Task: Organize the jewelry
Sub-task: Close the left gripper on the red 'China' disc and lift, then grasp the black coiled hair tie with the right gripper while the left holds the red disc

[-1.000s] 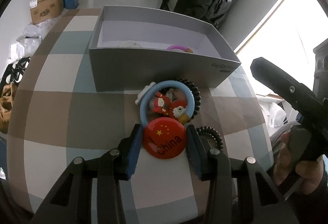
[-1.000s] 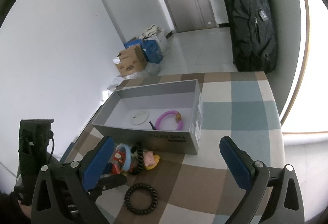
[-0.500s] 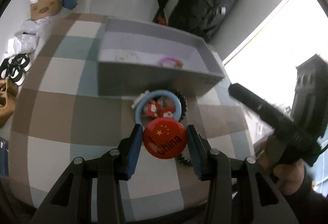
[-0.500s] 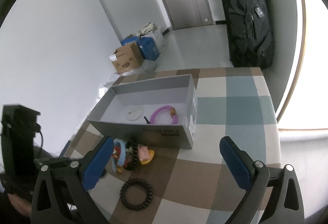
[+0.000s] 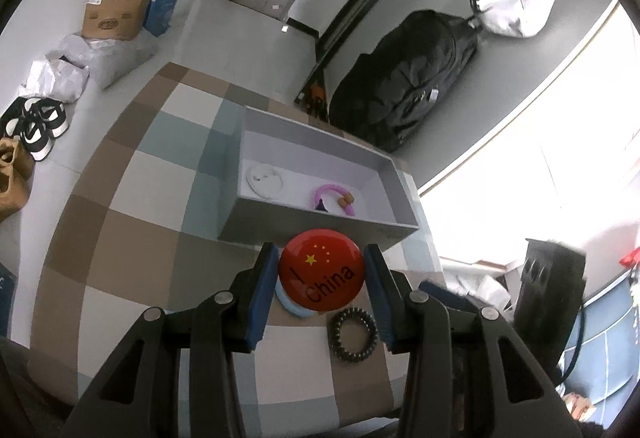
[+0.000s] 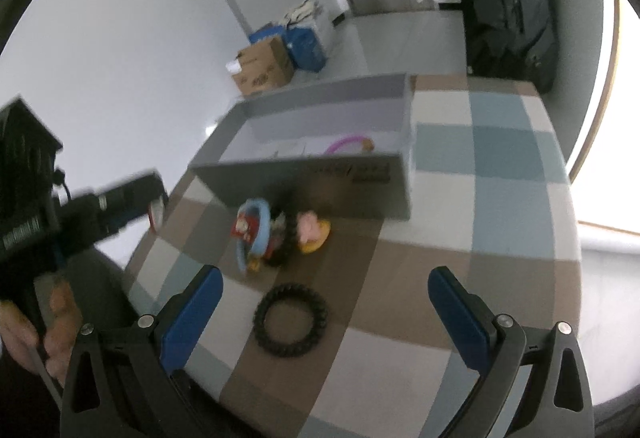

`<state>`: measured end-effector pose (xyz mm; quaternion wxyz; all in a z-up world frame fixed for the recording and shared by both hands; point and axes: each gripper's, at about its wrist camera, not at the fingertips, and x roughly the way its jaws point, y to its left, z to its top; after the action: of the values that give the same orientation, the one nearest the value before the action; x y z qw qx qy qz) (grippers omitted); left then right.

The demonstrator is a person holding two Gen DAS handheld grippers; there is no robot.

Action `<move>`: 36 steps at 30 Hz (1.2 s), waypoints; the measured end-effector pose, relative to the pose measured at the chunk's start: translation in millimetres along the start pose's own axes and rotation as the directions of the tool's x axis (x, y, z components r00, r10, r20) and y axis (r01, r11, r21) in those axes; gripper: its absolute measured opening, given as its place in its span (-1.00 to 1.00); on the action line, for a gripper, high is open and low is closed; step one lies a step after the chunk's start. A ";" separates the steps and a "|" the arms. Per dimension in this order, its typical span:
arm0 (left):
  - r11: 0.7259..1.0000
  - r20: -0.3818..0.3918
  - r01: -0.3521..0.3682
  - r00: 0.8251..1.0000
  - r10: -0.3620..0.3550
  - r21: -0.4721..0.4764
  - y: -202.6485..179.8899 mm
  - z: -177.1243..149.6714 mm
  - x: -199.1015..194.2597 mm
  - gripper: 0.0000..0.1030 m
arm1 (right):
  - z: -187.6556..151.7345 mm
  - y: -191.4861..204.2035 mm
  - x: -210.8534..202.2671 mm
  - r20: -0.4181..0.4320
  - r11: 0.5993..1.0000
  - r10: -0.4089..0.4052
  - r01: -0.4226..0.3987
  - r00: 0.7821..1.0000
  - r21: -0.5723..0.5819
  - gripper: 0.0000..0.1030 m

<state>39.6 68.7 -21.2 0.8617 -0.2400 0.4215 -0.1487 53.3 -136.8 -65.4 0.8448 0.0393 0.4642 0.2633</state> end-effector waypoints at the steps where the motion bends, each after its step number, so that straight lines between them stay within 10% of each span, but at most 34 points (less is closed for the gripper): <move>1: 1.000 0.002 0.004 1.000 -0.004 -0.007 1.3 0.5 -0.6 -0.27 | -2.1 3.6 2.1 -0.014 1.000 -0.005 0.004 1.000 -0.015 1.00; 20: 1.000 0.035 0.010 0.999 -0.009 -0.025 6.4 1.6 -13.8 -0.27 | -30.1 57.0 28.3 -0.064 0.941 -0.180 0.153 0.982 -0.301 0.43; 26: 1.000 0.043 -0.004 0.999 0.004 -0.001 3.4 1.0 -15.6 -0.27 | -29.7 58.3 27.3 -0.050 0.940 -0.180 0.157 0.982 -0.303 0.00; 36: 1.000 0.051 -0.020 0.999 0.018 0.021 0.2 1.4 -17.6 -0.27 | -22.9 57.7 17.0 -0.006 0.950 -0.149 0.142 0.989 -0.278 -0.10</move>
<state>30.2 77.3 -9.0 0.8760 -0.2305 0.4003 -0.1388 18.7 -83.2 -73.4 0.8526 -0.1171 0.4360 0.2632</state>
